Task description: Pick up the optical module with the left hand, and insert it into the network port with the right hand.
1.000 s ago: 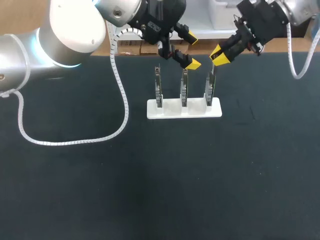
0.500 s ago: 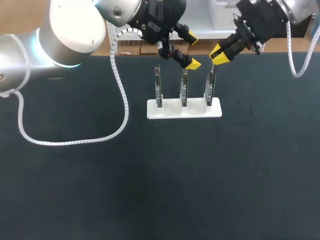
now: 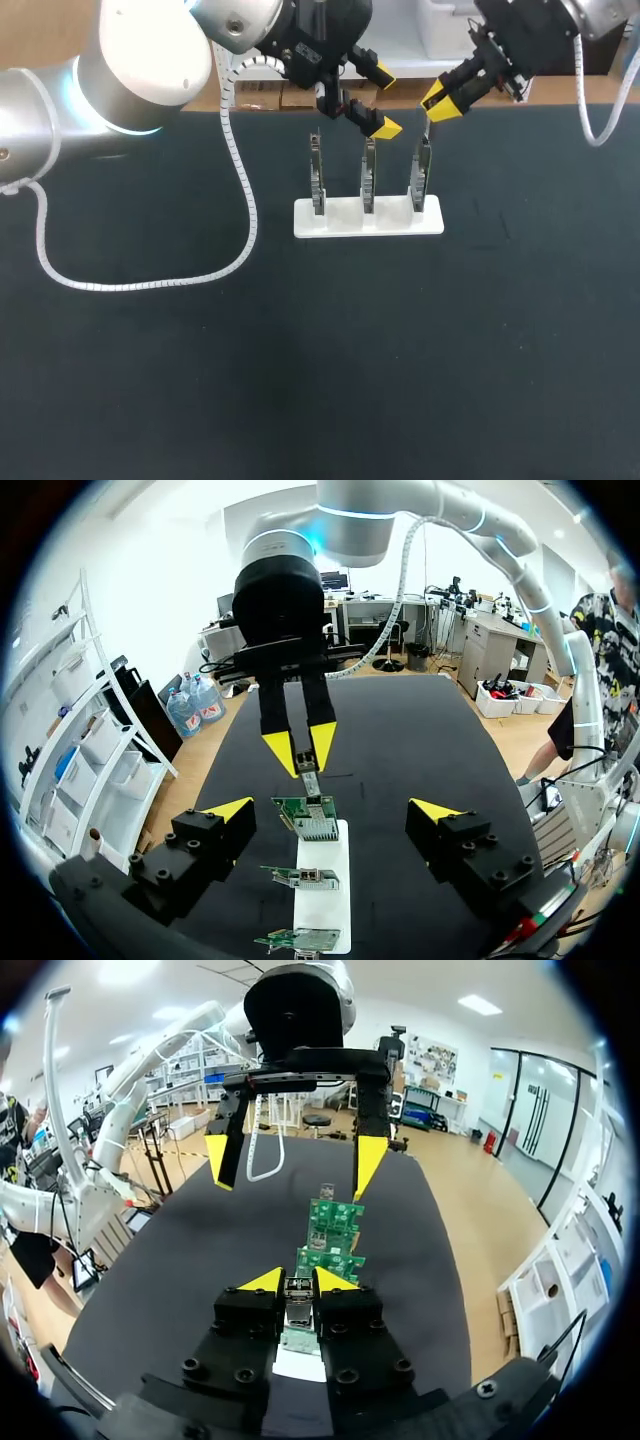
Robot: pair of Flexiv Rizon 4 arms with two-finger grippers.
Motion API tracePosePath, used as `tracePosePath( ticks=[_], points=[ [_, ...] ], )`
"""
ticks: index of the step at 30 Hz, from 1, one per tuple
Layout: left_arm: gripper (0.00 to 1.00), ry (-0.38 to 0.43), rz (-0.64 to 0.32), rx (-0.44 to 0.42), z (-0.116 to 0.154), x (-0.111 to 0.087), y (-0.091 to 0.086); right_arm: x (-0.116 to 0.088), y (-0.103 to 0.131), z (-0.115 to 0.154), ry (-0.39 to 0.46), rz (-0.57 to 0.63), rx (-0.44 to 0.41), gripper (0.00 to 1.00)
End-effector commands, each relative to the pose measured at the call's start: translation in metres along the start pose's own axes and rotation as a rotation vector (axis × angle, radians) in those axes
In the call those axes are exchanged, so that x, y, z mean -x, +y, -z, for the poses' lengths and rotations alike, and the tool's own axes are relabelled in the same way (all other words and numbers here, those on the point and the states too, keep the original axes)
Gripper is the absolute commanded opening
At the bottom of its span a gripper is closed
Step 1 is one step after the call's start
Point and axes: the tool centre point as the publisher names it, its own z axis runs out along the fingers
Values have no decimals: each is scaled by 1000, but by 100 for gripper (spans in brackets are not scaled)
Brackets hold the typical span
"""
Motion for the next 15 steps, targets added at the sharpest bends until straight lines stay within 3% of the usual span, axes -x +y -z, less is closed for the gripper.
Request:
tracePosePath(
  ticks=[1, 15],
  points=[
    [100, 7, 2, -2, 0, 1, 1, -2, 0, -3, -6, -5, 4, 2],
    [100, 7, 2, -2, 0, 1, 1, -5, 5, -7, -18, -18, 3, 2]
  ],
)
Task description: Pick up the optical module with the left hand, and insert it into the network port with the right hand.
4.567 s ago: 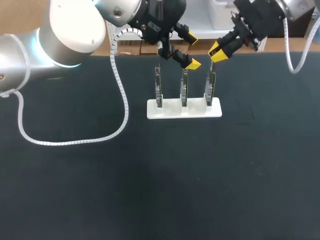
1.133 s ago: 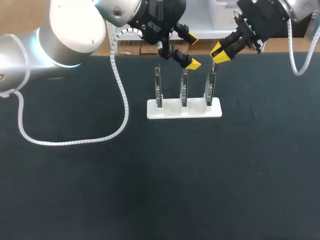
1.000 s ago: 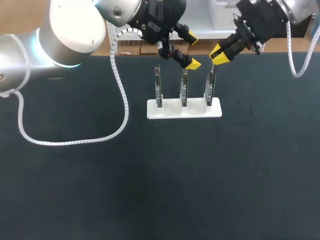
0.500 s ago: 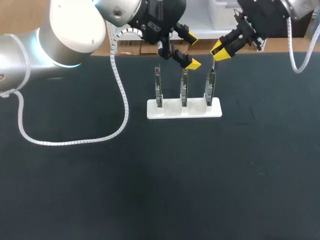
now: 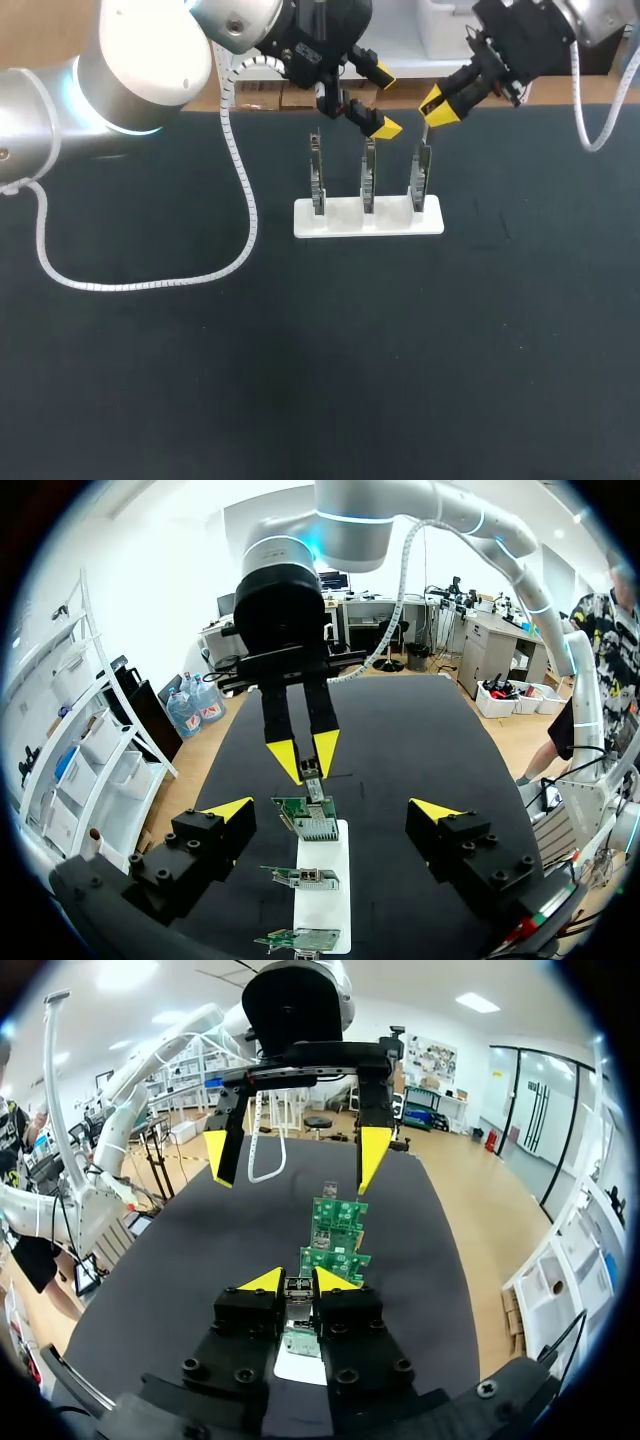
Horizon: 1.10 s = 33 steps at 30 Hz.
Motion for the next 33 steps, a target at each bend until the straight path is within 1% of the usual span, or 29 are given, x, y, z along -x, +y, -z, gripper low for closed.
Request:
tracePosePath(
  ticks=[1, 9, 15, 25, 33],
  points=[
    [100, 7, 2, -2, 0, 1, 1, -1, 4, -2, -3, -2, -7, 1],
    [100, 7, 2, -2, 0, 1, 1, -5, 5, -5, -11, 2, -6, 1],
    [100, 7, 2, -2, 0, 1, 1, 0, 0, 0, 5, 23, -4, 2],
    [100, 7, 2, -2, 0, 1, 1, -5, -1, -5, 2, 15, 7, 0],
    [100, 7, 2, -2, 0, 1, 1, 2, -1, -3, 11, 31, 1, 2]
  ],
)
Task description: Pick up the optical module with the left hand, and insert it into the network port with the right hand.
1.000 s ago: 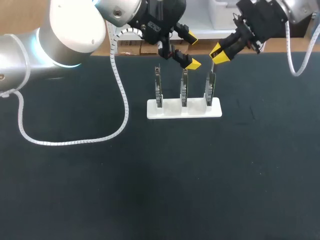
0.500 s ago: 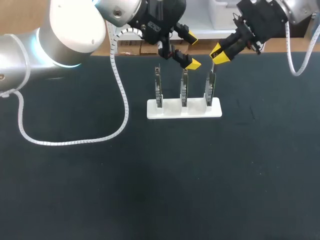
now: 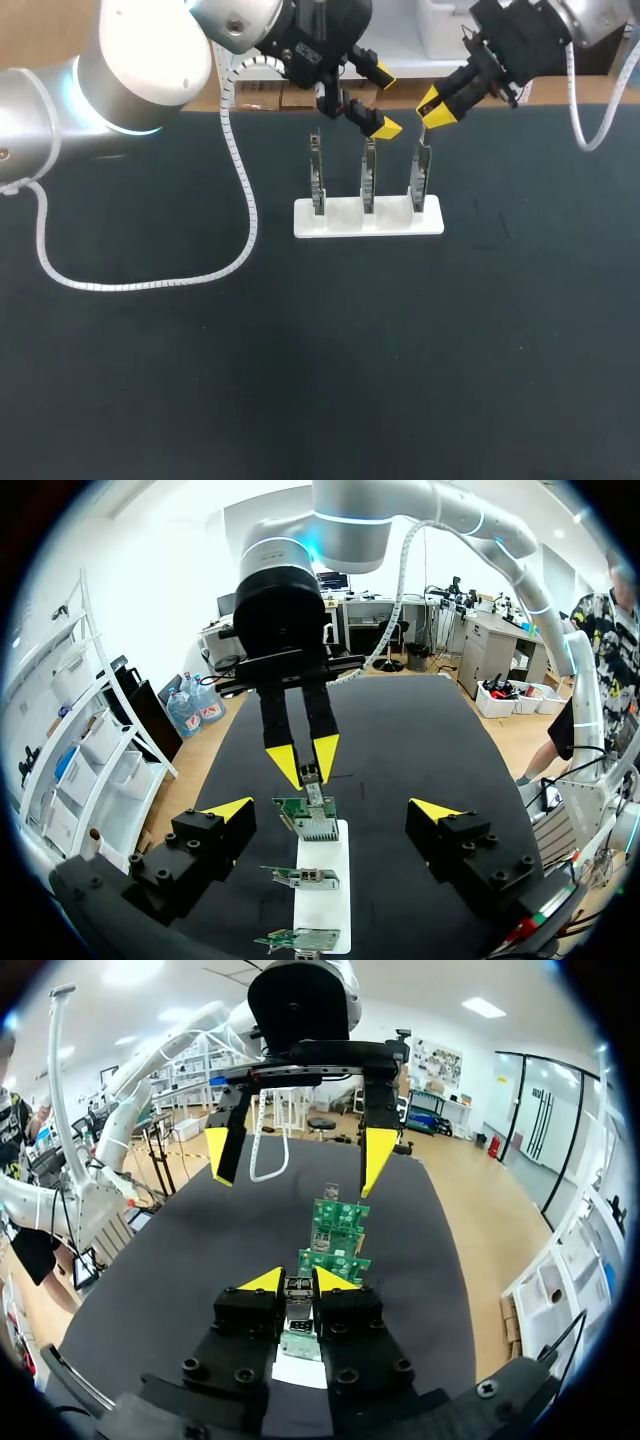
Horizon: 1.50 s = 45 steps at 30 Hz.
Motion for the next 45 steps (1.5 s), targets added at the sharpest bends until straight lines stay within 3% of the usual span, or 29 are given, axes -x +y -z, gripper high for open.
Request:
tracePosePath(
  ticks=[1, 29, 37, 45],
  points=[
    [100, 7, 2, -2, 0, 1, 1, 1, 1, 0, 13, -3, -5, 2],
    [100, 7, 2, -2, 0, 1, 1, -7, 6, 1, 10, -16, -16, 0],
    [100, 7, 2, -2, 0, 1, 1, 3, 1, 6, 22, 24, -24, 0],
    [100, 7, 2, -2, 0, 1, 1, 1, -1, 5, 27, 23, -16, 0]
  ],
)
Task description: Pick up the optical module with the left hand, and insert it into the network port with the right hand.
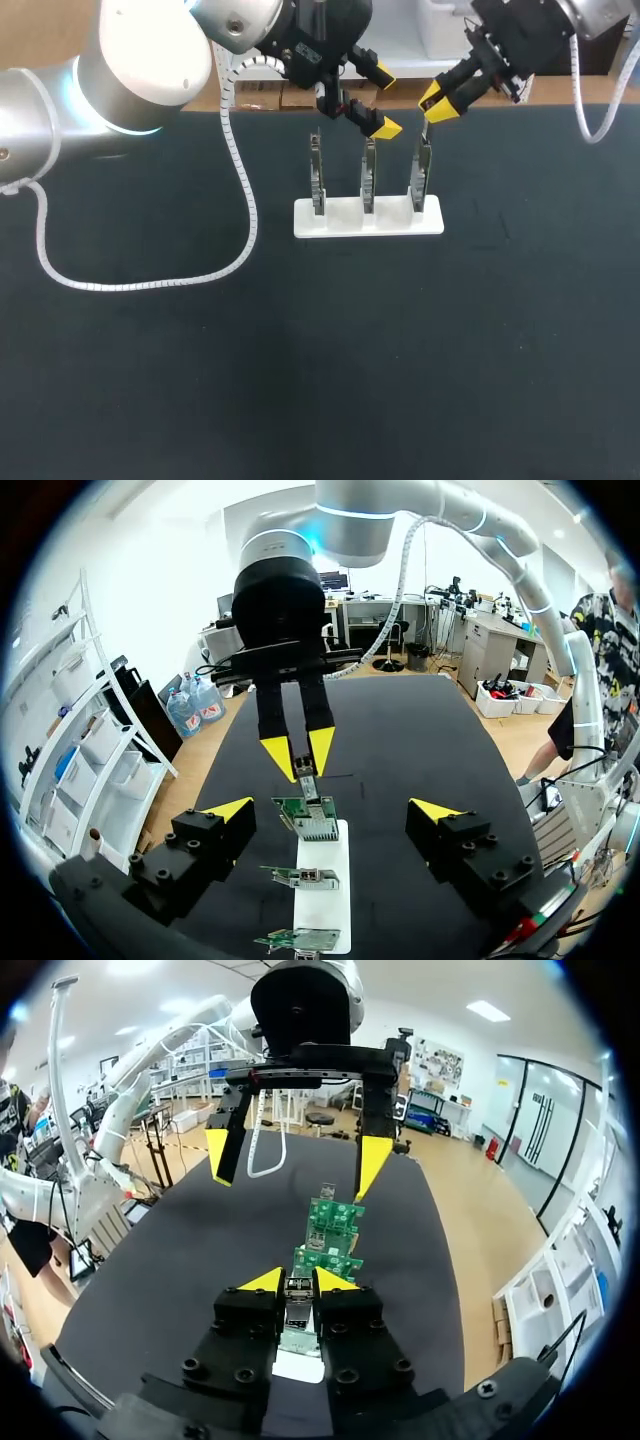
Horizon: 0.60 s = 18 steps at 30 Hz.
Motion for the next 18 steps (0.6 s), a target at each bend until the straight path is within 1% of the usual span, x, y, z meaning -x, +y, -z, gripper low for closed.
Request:
tracePosePath(
  ticks=[1, 10, 18],
  points=[
    [100, 7, 2, -2, 0, 1, 1, -2, 2, -2, -3, -6, -2, 0],
    [100, 7, 2, -2, 0, 1, 1, -7, 4, -6, -13, -26, 2, 0],
    [100, 7, 2, -2, 0, 1, 1, -5, 0, -6, -10, -15, 2, 0]
  ],
)
